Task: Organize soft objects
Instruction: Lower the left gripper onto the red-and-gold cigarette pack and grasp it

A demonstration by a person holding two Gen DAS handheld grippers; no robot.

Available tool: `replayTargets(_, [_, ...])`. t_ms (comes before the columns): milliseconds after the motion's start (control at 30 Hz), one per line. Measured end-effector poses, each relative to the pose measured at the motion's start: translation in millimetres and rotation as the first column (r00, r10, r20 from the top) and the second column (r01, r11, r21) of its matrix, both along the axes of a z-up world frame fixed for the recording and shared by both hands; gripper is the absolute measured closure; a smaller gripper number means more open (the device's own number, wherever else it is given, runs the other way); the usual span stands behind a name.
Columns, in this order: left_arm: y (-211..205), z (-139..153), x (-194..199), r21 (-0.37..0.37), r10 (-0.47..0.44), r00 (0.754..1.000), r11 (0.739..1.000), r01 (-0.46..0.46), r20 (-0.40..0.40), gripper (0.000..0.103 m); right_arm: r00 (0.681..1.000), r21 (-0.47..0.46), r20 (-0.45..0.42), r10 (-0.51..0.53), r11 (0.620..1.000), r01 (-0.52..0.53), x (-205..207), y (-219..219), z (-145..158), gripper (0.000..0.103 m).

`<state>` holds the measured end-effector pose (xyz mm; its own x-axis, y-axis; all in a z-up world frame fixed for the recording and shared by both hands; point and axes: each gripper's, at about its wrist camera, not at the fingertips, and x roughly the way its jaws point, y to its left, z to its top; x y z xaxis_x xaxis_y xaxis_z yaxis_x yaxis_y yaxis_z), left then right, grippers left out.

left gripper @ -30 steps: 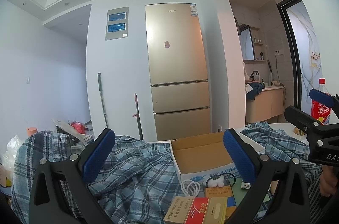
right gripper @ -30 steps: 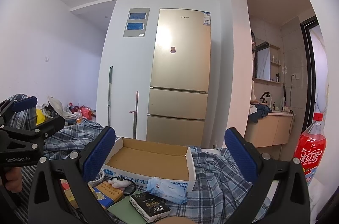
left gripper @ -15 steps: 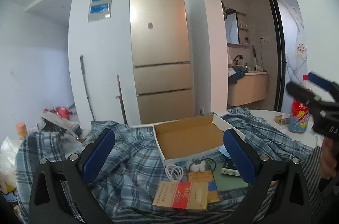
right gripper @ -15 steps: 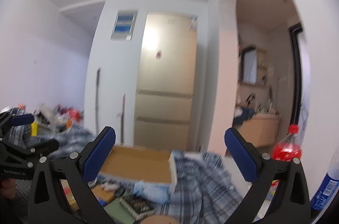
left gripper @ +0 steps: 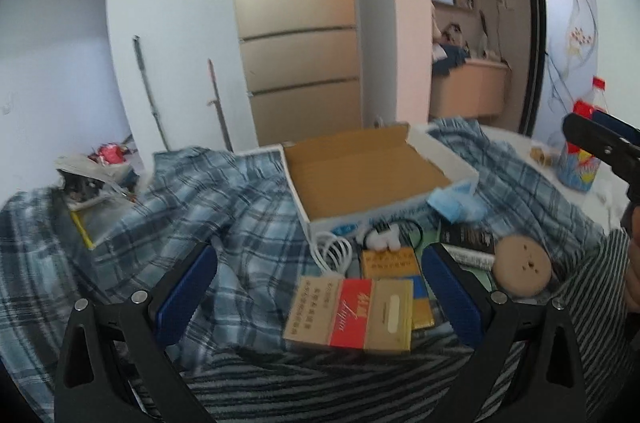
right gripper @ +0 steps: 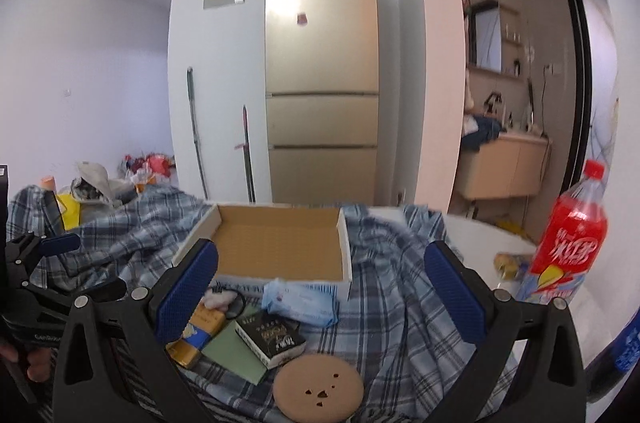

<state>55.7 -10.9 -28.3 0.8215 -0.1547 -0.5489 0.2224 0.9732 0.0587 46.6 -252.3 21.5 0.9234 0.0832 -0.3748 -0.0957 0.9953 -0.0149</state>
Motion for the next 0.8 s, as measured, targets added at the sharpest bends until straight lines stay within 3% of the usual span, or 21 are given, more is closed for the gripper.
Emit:
replayTargets(167, [3.0, -16.2, 18.3, -0.049, -0.043, 0.991, 0.998, 0.037, -0.130, 0.000, 0.995, 0.006, -0.097, 0.033, 0.999, -0.033, 13.8, 2.1, -14.6, 0.000])
replayTargets(267, [5.6, -28.0, 33.1, -0.104, -0.125, 0.966, 0.989, 0.103, -0.225, 0.000, 0.992, 0.008, -0.124, 0.036, 0.999, -0.035, 19.6, 1.5, -19.8, 0.000])
replayTargets(333, [7.1, -36.1, 40.2, -0.124, -0.130, 0.953, 0.987, 0.099, -0.275, 0.000, 0.988, 0.011, -0.145, 0.044, 0.999, -0.043, 23.3, 0.2, -22.6, 0.000])
replayTargets(533, [8.5, -46.5, 47.5, -0.161, -0.153, 0.929, 0.981, 0.103, -0.337, 0.000, 0.979, 0.014, -0.190, 0.067, 0.998, -0.065, 30.4, 0.3, -28.9, 0.000])
replayTargets(800, [0.3, -54.6, 51.0, -0.145, -0.193, 0.896, 0.979, 0.146, -0.400, 0.000, 0.970, 0.019, -0.235, 0.066, 0.998, -0.063, 37.5, -2.9, -32.3, 0.000])
